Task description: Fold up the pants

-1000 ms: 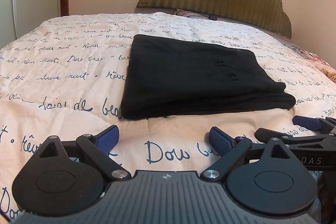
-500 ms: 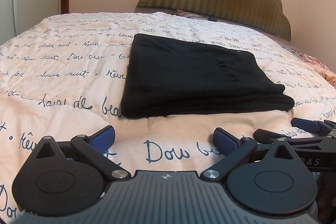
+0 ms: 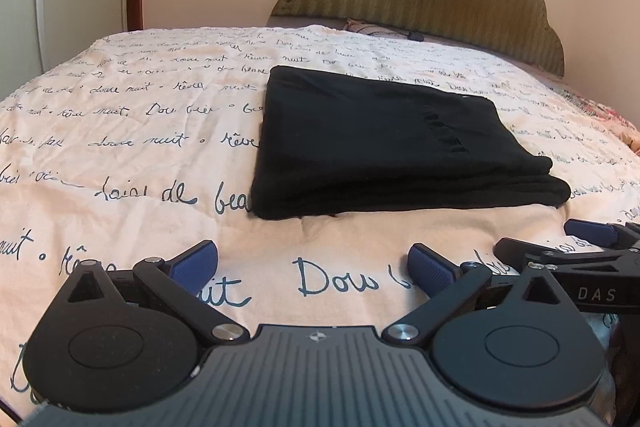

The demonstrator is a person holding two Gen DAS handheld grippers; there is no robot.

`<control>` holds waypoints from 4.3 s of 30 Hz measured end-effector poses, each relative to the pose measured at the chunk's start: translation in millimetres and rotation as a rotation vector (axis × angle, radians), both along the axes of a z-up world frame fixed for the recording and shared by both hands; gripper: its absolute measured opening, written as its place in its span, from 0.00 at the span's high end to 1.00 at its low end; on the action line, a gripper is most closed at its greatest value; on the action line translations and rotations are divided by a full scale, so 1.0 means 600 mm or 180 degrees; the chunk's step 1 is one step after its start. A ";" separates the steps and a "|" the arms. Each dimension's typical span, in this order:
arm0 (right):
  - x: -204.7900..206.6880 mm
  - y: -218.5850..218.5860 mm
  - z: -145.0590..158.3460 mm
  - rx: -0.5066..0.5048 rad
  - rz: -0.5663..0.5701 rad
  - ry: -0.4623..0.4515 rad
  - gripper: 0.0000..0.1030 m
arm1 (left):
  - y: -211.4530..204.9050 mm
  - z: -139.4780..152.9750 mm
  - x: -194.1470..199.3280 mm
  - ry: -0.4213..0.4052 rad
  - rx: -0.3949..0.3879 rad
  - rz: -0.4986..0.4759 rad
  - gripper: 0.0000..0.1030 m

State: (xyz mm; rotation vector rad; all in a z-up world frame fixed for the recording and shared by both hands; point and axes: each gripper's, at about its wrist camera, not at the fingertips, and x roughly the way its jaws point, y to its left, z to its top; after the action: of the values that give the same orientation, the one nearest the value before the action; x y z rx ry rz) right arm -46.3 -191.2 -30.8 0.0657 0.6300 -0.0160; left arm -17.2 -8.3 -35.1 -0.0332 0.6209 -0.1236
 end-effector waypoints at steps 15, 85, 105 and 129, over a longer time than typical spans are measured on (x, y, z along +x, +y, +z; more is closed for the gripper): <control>0.001 0.002 -0.001 0.0000 -0.0007 -0.0005 0.00 | 0.003 -0.003 0.016 0.0037 0.0045 -0.0068 0.00; -0.001 0.001 0.000 0.0026 -0.0016 -0.0016 0.00 | 0.002 -0.003 0.018 0.0042 0.0073 -0.0063 0.00; -0.002 0.002 0.000 0.0032 -0.0017 -0.0019 0.00 | 0.003 -0.003 0.017 0.0041 0.0071 -0.0061 0.00; -0.002 0.000 0.000 0.0036 -0.0019 -0.0020 0.00 | 0.003 -0.003 0.017 0.0041 0.0073 -0.0061 0.00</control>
State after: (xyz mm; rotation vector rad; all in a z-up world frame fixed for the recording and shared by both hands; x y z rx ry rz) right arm -47.4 -191.0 -30.8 0.0784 0.6236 -0.0180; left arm -7.1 -6.6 -36.7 -0.0058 0.6356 -0.1349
